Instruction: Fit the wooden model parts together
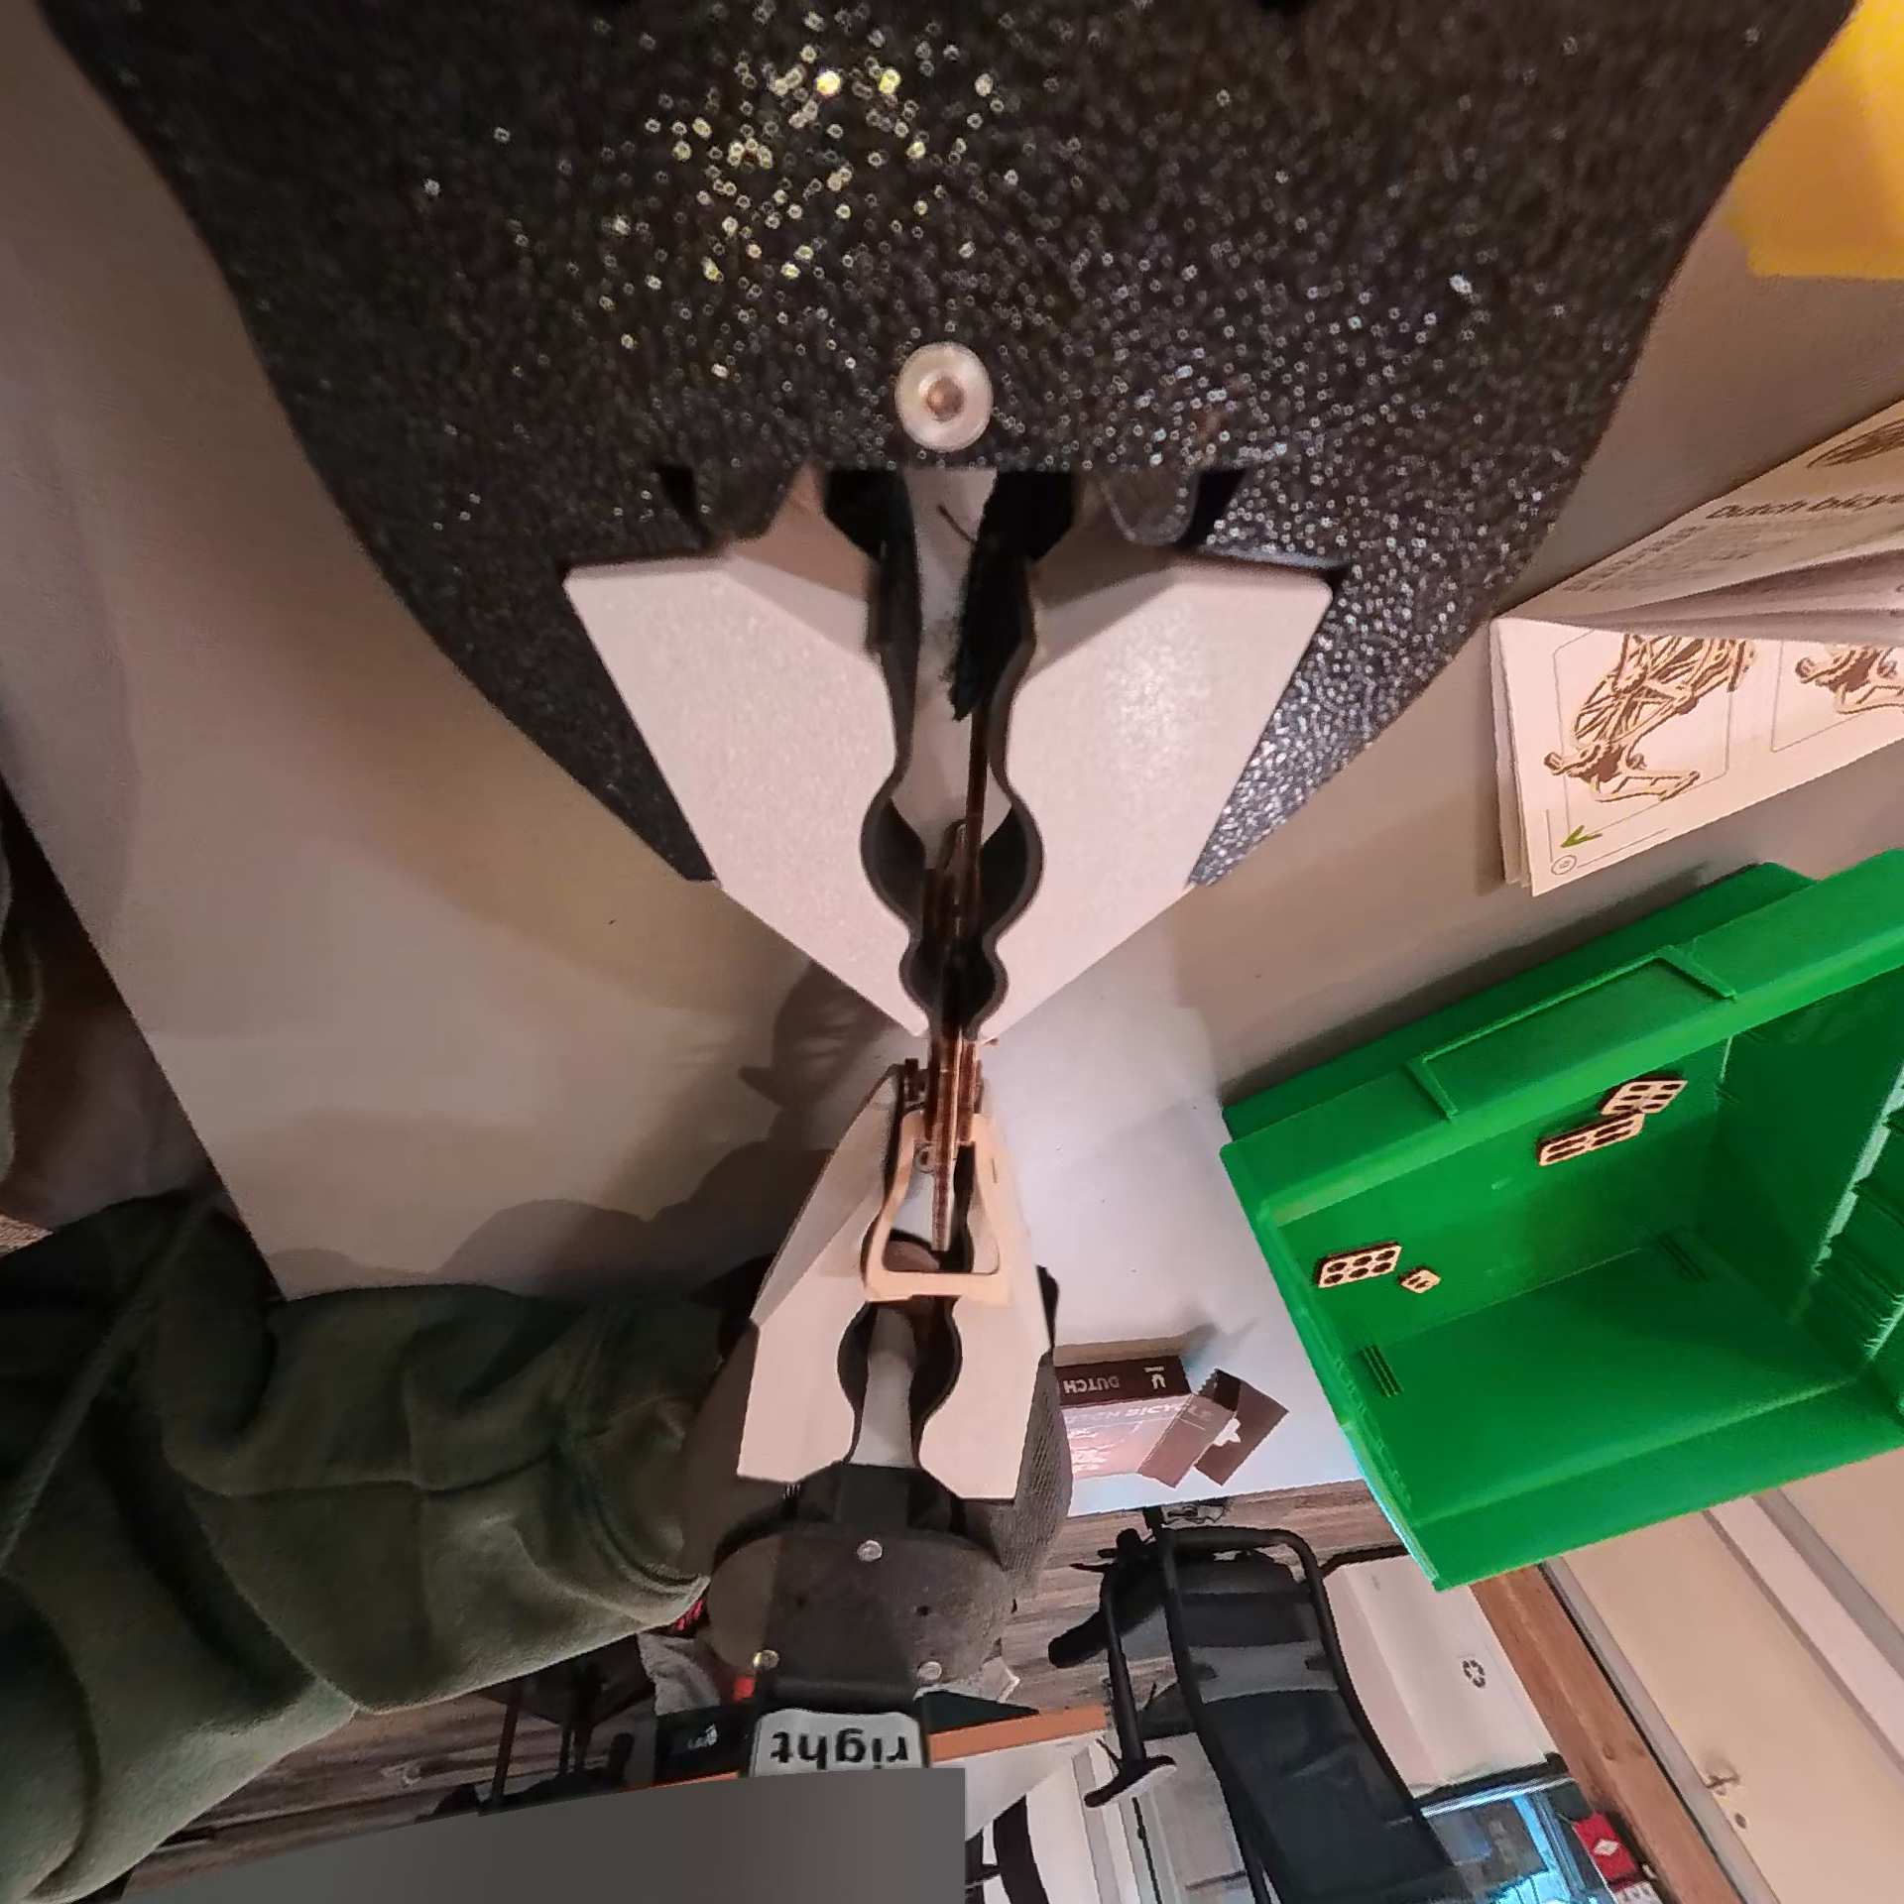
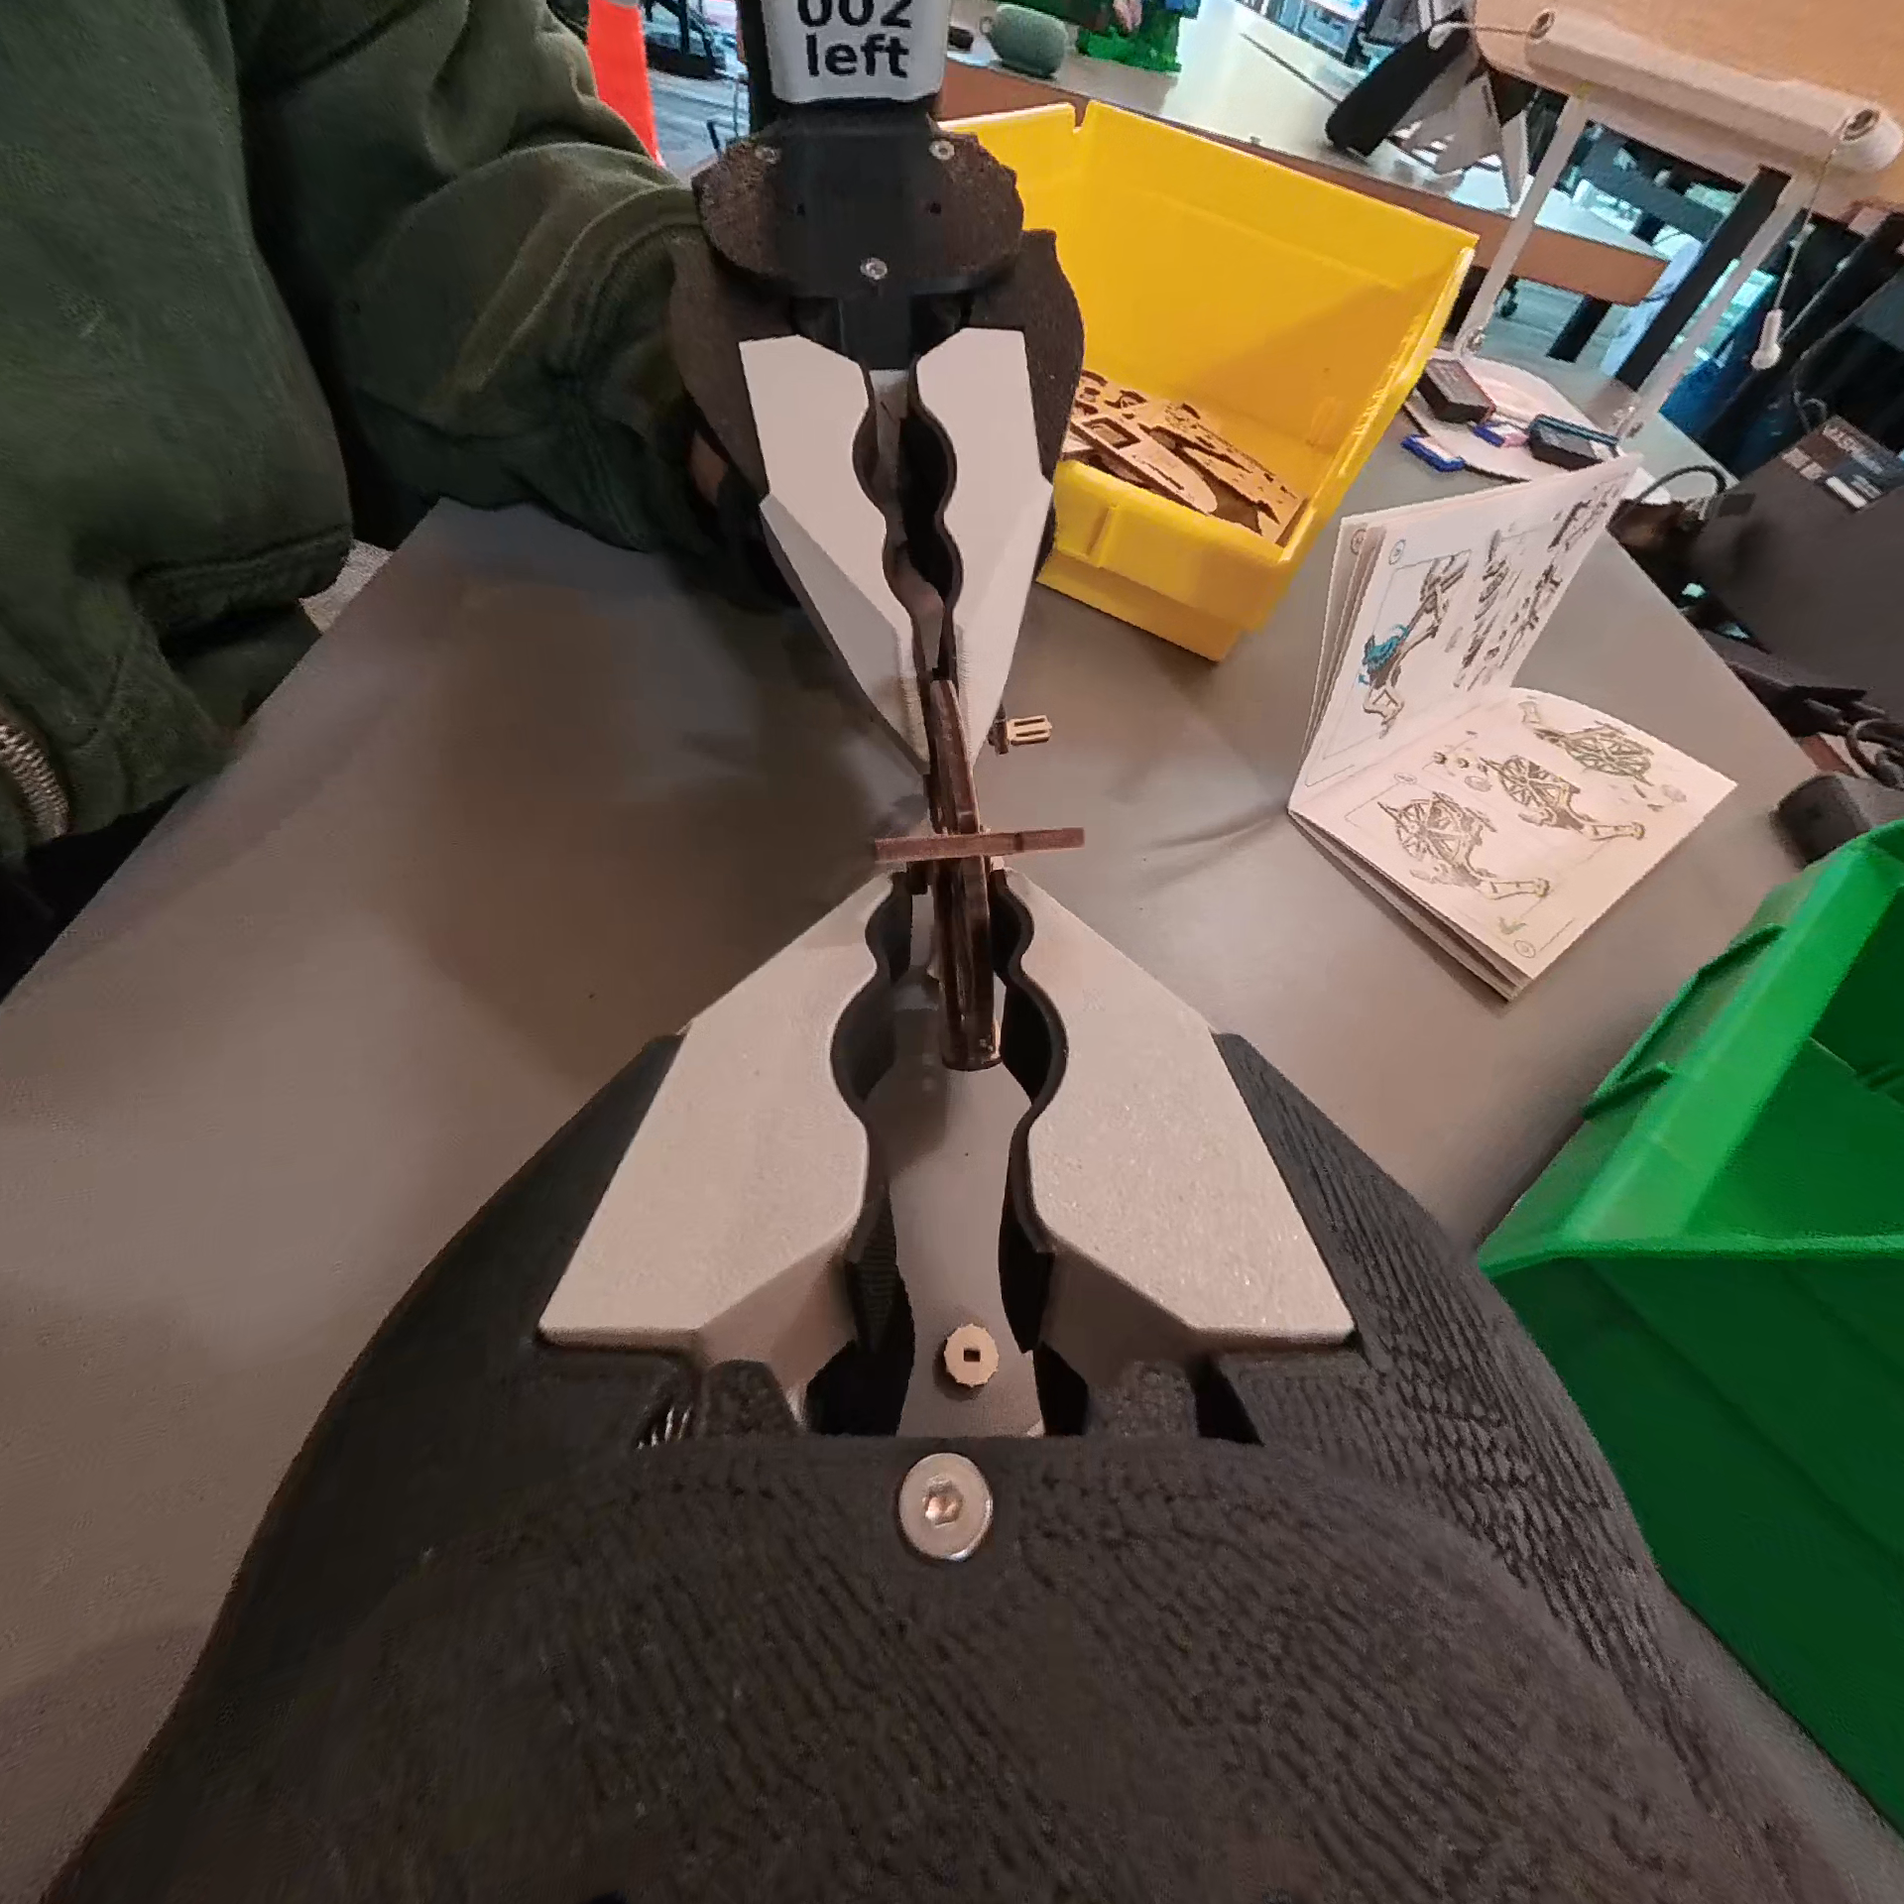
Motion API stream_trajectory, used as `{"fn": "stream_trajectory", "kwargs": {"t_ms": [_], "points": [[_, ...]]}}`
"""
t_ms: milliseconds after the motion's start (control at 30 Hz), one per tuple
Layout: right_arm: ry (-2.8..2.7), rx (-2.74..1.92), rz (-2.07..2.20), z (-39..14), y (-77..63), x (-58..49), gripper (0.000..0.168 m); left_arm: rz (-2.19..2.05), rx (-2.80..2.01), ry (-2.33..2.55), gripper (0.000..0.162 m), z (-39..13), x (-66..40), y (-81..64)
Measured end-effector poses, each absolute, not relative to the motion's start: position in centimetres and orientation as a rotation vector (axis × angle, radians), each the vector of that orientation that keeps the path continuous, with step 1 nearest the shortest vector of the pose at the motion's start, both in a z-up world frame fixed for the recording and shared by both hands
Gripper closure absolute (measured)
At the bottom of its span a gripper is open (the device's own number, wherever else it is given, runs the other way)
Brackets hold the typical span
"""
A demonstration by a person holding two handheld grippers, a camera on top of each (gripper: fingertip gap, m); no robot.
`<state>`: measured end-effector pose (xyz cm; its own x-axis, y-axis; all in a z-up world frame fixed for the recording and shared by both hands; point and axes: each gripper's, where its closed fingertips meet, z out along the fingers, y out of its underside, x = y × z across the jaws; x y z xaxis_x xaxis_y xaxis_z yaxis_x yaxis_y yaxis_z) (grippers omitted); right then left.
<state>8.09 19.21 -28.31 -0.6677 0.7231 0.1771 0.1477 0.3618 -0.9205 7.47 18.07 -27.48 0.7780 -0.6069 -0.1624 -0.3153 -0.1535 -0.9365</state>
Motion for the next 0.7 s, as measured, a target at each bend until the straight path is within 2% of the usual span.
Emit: {"fn": "stream_trajectory", "kwargs": {"t_ms": [167,233,267,367,533,700], "points": [[-2.053,-0.770,1.329,-28.3,19.0,8.0,0.155,-0.281,-1.717,0.714,0.159,-27.0,7.5,18.0],[-2.057,-0.758,1.345,-28.3,18.5,7.9,0.155,-0.256,-1.691,0.704,0.131,-26.4,7.6,18.1],[-2.059,-0.753,1.350,-28.3,18.3,7.9,0.155,-0.242,-1.696,0.716,0.125,-26.5,7.7,18.1],[-2.061,-0.744,1.370,-28.2,17.6,7.9,0.155,-0.219,-1.747,0.750,0.125,-27.6,7.8,18.2],[-2.047,-0.743,1.378,-28.0,17.3,7.7,0.156,-0.263,-1.775,0.790,0.142,-28.3,8.5,17.8],[-2.032,-0.769,1.381,-27.9,17.5,7.5,0.157,-0.267,-1.790,0.767,0.148,-28.4,8.2,18.0]]}}
